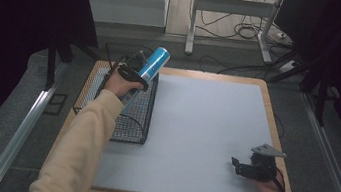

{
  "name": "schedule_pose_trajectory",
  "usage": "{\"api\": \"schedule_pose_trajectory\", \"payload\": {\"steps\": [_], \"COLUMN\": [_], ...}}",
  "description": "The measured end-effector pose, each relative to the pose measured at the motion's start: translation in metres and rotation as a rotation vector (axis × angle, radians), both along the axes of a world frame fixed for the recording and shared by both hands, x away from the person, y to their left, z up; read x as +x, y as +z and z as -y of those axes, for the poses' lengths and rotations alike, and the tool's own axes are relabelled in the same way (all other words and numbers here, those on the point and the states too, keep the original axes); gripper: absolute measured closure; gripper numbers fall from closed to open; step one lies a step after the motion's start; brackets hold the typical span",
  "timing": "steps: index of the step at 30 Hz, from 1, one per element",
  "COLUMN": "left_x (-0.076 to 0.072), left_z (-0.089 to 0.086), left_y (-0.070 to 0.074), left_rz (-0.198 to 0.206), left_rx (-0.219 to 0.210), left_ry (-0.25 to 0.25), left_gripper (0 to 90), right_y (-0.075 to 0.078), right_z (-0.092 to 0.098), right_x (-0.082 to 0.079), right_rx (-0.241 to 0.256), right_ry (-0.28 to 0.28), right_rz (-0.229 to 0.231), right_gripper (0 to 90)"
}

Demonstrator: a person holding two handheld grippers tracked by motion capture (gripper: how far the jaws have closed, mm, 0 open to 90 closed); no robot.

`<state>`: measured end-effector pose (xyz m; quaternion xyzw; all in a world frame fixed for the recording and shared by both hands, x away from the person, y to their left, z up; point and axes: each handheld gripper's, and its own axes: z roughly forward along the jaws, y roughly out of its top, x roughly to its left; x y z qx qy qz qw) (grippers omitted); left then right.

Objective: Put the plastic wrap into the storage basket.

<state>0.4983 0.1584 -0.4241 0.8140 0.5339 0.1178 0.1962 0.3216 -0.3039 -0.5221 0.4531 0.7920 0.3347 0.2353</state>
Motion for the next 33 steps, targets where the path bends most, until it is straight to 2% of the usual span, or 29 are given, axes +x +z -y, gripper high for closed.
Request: {"api": "schedule_pose_trajectory", "payload": {"steps": [5, 8, 17, 22, 24, 28, 30, 33], "left_x": [0.002, 0.004, 0.007, 0.008, 0.007, 0.006, 0.005, 0.003], "left_z": [0.001, 0.002, 0.001, 0.002, 0.003, 0.004, 0.005, 0.007], "left_y": [-0.004, -0.01, -0.022, -0.022, -0.021, -0.018, -0.017, -0.012], "left_rz": [-0.015, -0.047, -0.117, -0.115, -0.1, -0.083, -0.078, -0.045], "left_rx": [0.03, 0.058, 0.104, 0.121, 0.131, 0.115, 0.109, 0.092], "left_ry": [-0.004, 0.001, 0.006, 0.0, -0.004, -0.003, -0.007, 0.002], "left_gripper": [31.5, 31.5, 31.4, 31.2, 30.7, 27.6, 23.0, 17.3], "right_y": [-0.001, -0.001, 0.0, 0.0, 0.0, 0.0, 0.0, 0.0], "right_z": [0.0, -0.001, -0.001, -0.001, -0.001, -0.001, -0.001, -0.001], "right_x": [0.0, 0.0, 0.0, 0.0, 0.0, 0.0, 0.0, 0.0], "right_rx": [-0.002, -0.003, -0.005, -0.003, -0.002, -0.002, -0.002, -0.002], "right_ry": [0.001, 0.002, 0.001, 0.002, 0.003, 0.002, 0.002, 0.001], "right_rz": [-0.002, -0.001, -0.001, 0.001, 0.002, 0.001, 0.001, 0.0], "right_gripper": [10.2, 10.2, 10.2, 10.2, 10.2, 10.2, 10.2, 10.3]}}
